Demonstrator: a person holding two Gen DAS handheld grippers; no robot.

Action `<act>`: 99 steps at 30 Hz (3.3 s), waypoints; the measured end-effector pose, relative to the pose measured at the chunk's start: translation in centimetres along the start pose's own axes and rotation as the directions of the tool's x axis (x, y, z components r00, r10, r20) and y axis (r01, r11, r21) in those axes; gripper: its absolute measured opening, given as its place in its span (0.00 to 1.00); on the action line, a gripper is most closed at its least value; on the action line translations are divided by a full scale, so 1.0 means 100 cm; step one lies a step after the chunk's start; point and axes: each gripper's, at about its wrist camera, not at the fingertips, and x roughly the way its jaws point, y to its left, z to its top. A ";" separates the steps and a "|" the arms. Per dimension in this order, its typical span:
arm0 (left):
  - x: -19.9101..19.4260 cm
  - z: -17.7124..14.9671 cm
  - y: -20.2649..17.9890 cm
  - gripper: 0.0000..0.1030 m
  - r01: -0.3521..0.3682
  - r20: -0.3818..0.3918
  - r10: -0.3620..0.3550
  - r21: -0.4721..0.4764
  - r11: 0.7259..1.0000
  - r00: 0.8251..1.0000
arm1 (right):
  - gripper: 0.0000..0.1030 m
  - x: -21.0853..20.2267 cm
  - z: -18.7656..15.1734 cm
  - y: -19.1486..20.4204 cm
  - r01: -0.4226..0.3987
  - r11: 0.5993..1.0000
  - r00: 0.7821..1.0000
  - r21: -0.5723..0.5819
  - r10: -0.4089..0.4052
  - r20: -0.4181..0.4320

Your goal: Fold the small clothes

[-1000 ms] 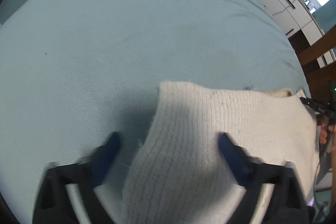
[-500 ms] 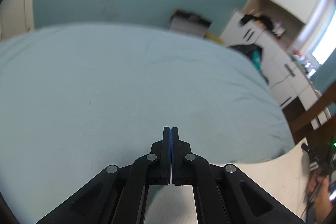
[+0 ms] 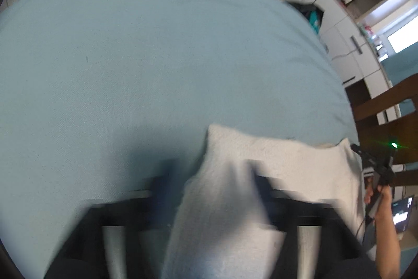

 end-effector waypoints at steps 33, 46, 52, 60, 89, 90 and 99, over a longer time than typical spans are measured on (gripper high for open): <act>0.008 -0.238 -0.139 1.00 -0.365 -0.030 0.378 0.201 0.909 0.925 | 0.91 -0.096 -0.230 0.102 -0.062 0.976 0.995 -0.209 0.045 -0.084; 0.025 -0.251 -0.188 1.00 -0.434 0.180 0.396 0.451 0.780 0.900 | 0.95 -0.103 -0.237 0.158 -0.093 0.912 0.995 -0.399 0.100 -0.004; 0.027 -0.247 -0.181 1.00 -0.402 0.148 0.378 0.462 0.790 0.914 | 0.99 -0.094 -0.234 0.148 -0.098 0.917 0.995 -0.386 0.092 -0.034; -0.037 -0.211 -0.135 1.00 -0.340 0.020 0.351 0.306 0.889 0.936 | 0.98 -0.160 -0.210 0.069 -0.223 0.970 0.967 -0.099 0.232 0.101; -0.064 -0.257 -0.057 1.00 -0.480 -0.126 0.477 0.000 0.877 0.870 | 0.63 -0.138 -0.301 -0.081 -0.354 0.506 0.841 0.787 0.540 0.031; -0.062 -0.257 -0.057 1.00 -0.485 -0.132 0.482 0.004 0.874 0.866 | 0.55 -0.141 -0.301 -0.081 -0.351 0.517 0.847 0.781 0.530 0.030; -0.052 -0.254 -0.064 1.00 -0.559 -0.101 0.560 0.045 0.828 0.822 | 0.26 -0.187 -0.293 -0.070 -0.344 0.683 0.918 0.645 0.389 0.077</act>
